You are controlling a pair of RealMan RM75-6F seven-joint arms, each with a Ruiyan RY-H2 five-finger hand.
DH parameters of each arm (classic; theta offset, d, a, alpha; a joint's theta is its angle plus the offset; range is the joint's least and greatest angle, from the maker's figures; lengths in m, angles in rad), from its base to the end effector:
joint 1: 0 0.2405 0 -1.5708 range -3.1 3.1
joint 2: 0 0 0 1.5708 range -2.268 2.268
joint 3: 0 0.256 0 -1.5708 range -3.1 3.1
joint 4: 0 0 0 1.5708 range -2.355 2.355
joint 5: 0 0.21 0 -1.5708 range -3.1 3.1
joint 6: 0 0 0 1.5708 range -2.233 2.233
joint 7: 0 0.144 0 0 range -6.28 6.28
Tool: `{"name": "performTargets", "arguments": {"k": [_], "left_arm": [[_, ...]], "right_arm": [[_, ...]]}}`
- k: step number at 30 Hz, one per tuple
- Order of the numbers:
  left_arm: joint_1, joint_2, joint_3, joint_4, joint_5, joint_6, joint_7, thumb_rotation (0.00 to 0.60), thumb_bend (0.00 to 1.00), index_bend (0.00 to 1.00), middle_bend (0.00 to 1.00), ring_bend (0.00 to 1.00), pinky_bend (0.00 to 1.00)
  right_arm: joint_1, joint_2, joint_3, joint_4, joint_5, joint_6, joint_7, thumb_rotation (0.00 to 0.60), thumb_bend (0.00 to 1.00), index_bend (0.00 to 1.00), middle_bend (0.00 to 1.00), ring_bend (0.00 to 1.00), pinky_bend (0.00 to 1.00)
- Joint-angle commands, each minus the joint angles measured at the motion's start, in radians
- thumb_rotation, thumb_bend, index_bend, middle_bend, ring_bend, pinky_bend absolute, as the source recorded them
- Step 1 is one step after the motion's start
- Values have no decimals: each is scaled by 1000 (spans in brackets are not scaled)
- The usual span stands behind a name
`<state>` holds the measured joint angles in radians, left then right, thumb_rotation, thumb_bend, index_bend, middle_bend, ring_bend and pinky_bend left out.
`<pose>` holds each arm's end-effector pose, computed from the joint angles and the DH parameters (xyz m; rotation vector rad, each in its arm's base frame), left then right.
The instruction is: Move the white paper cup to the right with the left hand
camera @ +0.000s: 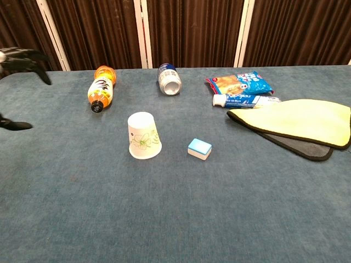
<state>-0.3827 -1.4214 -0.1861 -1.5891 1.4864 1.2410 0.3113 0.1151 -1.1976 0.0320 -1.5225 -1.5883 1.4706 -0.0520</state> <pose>-0.2049 0.2775 0.0549 -1.6578 -0.7562 -1.0455 -0.3068 -0.1868 0.1324 1.5122 -0.8203 0.9051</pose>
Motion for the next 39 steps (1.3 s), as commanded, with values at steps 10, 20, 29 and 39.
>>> {"name": "performTargets", "arguments": {"k": [10,20,29,39], "left_arm": [[-150,-158,-52,-7,-126,-123,272,600,128,279,58,0,121],[-247,-299,-71,96,-191,-159,426,600,172,288,60,0,121],[-300,-389,-78,229,-226,-174,432,600,172,299,61,0,121],[-358,-454,-80,327,-242,-230,363,600,207,339,62,0,121]], "right_arm": [[6,22,8,-1,21,-16,45,600,64,0,0,0,0],[-5,50,4,-15,19,-1,79,600,65,0,0,0,0],[-11,82,-1,-37,16,5,101,600,65,0,0,0,0],[-15,93,5,-42,28,8,100,600,64,0,0,0,0]]}}
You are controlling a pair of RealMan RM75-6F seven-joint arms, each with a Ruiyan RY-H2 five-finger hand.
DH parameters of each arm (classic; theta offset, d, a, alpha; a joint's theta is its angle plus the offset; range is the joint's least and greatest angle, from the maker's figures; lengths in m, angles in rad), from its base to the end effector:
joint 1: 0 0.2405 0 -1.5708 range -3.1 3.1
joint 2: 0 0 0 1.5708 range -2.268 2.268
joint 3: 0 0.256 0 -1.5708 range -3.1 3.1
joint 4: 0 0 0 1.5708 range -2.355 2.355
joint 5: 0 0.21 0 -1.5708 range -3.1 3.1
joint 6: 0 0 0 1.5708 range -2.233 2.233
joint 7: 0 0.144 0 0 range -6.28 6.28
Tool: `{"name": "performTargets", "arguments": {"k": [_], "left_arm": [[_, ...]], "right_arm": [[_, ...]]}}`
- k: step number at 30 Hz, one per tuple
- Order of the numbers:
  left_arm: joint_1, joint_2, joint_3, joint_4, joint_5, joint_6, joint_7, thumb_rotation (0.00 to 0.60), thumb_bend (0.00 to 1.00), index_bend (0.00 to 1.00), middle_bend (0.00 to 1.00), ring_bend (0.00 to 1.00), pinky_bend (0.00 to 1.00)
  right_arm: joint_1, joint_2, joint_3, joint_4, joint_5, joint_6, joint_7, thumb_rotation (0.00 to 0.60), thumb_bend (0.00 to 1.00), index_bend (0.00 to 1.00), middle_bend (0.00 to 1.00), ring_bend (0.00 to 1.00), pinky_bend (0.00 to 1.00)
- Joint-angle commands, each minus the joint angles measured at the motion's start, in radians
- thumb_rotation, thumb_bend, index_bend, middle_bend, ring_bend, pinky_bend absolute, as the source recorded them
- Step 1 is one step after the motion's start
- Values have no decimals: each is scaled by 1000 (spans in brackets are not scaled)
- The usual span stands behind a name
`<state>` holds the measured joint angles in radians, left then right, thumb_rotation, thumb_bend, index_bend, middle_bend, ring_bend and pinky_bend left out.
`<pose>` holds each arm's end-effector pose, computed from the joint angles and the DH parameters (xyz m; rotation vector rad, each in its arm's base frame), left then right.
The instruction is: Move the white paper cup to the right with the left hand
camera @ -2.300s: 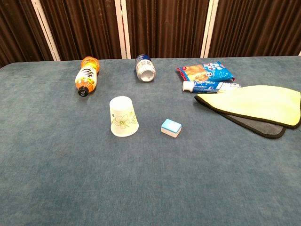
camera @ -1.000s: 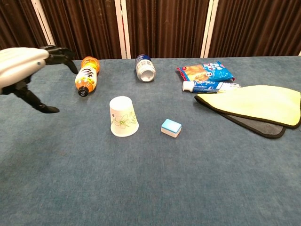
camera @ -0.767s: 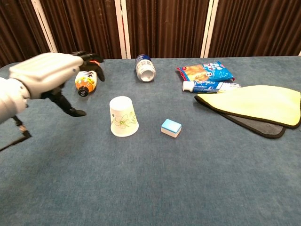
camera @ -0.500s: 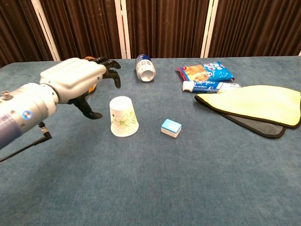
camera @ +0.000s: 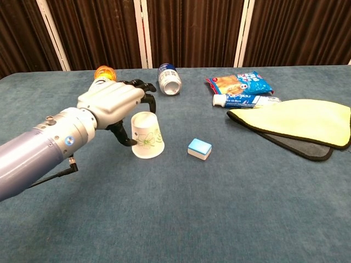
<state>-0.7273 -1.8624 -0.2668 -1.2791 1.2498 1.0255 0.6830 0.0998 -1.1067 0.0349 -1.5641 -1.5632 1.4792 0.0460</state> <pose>-0.1000 0.3322 -0.0794 -1.8898 -0.5982 -0.9088 -0.3121 -0.1831 0.1613 1.4589 -0.8731 0.9245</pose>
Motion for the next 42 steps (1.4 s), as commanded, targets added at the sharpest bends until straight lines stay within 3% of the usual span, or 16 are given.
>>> {"name": "performTargets", "arguments": {"k": [1,8,12,28,32,42], "left_arm": [[-20,-17,1,22,-8,-20,-13,600,223,355,63,0,121],[-41,-20,-2,19,-7,-32,-58,600,329,494,77,0,121],[-45,-12,-6,9,-15,-36,-80,600,349,511,80,0,121],[-100,-27,-39,-9,20,-13,-179,600,303,434,73,0,121],[-125,-46,-43,5,18,-31,-182,600,276,364,60,0,121],[-195,-120,-44,85,-15,-96,-169,600,262,334,55,0,121]], "right_arm": [[0,3,3,0,5,-1,4,600,65,0,0,0,0],[2,8,9,1,21,-10,7,600,63,0,0,0,0],[1,11,14,0,33,-12,10,600,63,0,0,0,0],[4,14,20,-8,59,-34,6,600,63,0,0,0,0],[3,18,21,-9,65,-36,8,600,63,0,0,0,0],[-3,32,30,-13,81,-31,20,600,63,0,0,0,0]]}}
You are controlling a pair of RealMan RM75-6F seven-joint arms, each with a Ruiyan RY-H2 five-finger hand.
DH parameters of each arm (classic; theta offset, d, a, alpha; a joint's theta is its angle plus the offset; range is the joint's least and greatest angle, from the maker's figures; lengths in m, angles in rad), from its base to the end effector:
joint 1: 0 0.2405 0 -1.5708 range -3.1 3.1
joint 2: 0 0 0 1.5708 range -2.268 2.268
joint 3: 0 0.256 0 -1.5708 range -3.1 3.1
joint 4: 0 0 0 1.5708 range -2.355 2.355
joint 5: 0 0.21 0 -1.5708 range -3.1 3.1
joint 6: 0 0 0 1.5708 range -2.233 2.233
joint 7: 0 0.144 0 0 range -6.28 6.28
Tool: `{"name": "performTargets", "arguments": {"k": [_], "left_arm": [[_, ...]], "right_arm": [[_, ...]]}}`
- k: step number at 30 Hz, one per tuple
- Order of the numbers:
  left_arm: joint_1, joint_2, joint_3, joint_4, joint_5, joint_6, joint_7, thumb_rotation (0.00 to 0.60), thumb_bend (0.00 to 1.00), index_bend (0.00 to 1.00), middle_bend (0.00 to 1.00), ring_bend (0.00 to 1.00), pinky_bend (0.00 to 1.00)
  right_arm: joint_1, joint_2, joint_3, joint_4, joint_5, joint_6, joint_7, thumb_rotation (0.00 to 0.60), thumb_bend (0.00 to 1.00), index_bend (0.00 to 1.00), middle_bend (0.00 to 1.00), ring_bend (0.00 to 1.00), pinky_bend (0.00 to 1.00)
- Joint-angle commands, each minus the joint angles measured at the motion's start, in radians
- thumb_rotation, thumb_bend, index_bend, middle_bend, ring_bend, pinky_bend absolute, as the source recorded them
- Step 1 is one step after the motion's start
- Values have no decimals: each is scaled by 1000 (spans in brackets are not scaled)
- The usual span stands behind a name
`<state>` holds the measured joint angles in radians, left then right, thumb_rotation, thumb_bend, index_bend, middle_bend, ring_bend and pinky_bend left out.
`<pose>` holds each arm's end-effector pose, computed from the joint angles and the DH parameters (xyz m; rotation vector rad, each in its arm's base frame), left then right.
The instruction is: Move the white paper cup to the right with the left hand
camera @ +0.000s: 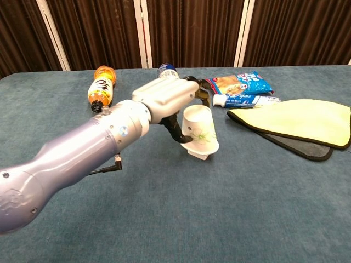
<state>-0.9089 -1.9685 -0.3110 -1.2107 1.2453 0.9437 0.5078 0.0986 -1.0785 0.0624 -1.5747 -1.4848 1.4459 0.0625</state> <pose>-0.0259 0.3350 -0.1116 -2.0042 -0.7020 -1.1210 -0.3219 -0.1889 0.1742 1.3885 -0.9079 0.8857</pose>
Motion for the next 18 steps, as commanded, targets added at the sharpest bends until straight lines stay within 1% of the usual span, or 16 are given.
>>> {"name": "performTargets", "arguments": {"k": [1,8,13,16,18], "left_arm": [[-19,-22,0,27,-15,-20,7,600,262,332,54,0,121],[-38,-45,6,66,-27,-26,19,600,253,329,51,0,121],[-42,-39,8,75,-45,-34,34,600,242,288,50,0,121],[-47,-40,7,87,-63,-46,45,600,207,190,44,0,121],[-51,-44,7,96,-76,-54,52,600,169,64,34,0,121]], "right_arm": [[-2,6,3,-3,4,3,5,600,63,0,0,0,0],[-9,13,7,-2,8,13,14,600,63,0,0,0,0],[-11,16,6,-3,8,14,13,600,63,0,0,0,0],[-17,18,6,-7,8,22,11,600,63,0,0,0,0],[-20,20,6,-8,9,27,12,600,63,0,0,0,0]]}}
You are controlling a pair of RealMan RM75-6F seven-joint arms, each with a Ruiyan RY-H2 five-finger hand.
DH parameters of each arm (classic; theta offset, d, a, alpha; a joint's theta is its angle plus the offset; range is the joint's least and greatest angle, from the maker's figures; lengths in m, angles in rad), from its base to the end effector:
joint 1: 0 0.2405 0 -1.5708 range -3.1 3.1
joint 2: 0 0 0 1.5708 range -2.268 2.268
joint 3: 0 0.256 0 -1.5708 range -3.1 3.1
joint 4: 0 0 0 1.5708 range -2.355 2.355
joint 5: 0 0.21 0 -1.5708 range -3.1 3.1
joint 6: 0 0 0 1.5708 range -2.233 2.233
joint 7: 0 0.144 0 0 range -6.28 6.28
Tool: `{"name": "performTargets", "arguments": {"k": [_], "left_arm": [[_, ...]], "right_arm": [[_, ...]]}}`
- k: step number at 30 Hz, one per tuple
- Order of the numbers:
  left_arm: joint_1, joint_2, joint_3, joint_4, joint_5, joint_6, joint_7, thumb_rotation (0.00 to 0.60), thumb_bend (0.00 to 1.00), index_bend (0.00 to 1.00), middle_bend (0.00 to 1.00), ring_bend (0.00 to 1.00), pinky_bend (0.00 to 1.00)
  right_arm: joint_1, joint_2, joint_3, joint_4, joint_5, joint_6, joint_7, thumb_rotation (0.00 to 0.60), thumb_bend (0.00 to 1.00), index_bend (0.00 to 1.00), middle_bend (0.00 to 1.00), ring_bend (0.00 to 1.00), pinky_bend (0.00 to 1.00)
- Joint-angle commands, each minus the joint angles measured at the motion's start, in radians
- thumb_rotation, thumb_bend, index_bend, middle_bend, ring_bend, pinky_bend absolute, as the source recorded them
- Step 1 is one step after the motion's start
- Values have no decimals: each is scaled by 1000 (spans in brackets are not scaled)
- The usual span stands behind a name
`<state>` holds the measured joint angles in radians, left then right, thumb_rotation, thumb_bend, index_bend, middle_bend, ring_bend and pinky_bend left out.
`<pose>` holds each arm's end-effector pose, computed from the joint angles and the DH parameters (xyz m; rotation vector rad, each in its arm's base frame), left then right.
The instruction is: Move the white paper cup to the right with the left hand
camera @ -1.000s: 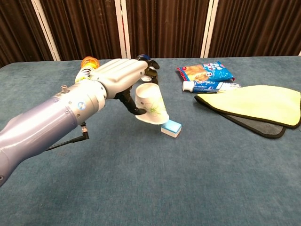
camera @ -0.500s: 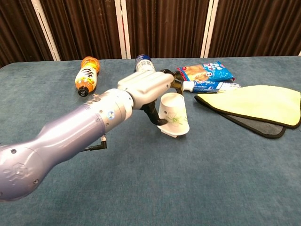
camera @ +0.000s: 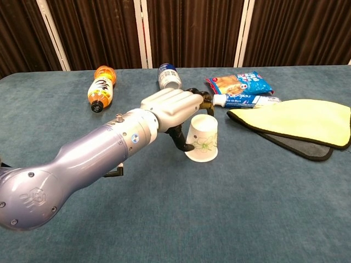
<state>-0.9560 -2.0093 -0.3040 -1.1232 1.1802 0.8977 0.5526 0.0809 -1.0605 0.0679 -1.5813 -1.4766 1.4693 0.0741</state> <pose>-0.0278 0.3421 -0.1289 -2.0400 -0.6785 -1.0202 -0.3240 -0.1843 0.1838 1.3560 -0.8989 0.8887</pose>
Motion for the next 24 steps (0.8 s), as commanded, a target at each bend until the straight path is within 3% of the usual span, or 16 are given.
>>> {"name": "performTargets", "arguments": {"k": [1,9,15,19,24], "left_arm": [[-5,-5,1,13,-16,-11,11,600,154,33,31,0,121],[-9,-5,-3,-7,-50,-10,25,600,50,0,4,0,121],[41,81,18,-163,-7,72,19,600,43,0,0,0,121],[143,237,106,-362,33,174,88,600,43,0,0,0,121],[331,472,264,-577,105,388,174,600,43,0,0,0,121]], "right_arm": [[-4,3,0,-2,1,6,0,600,63,0,0,0,0],[-12,8,-2,-6,-4,15,5,600,64,0,0,0,0],[-12,7,0,0,-3,14,5,600,66,0,0,0,0],[-14,6,6,4,-4,26,9,600,66,0,0,0,0],[-15,-7,0,-6,-30,42,-18,600,64,0,0,0,0]]}}
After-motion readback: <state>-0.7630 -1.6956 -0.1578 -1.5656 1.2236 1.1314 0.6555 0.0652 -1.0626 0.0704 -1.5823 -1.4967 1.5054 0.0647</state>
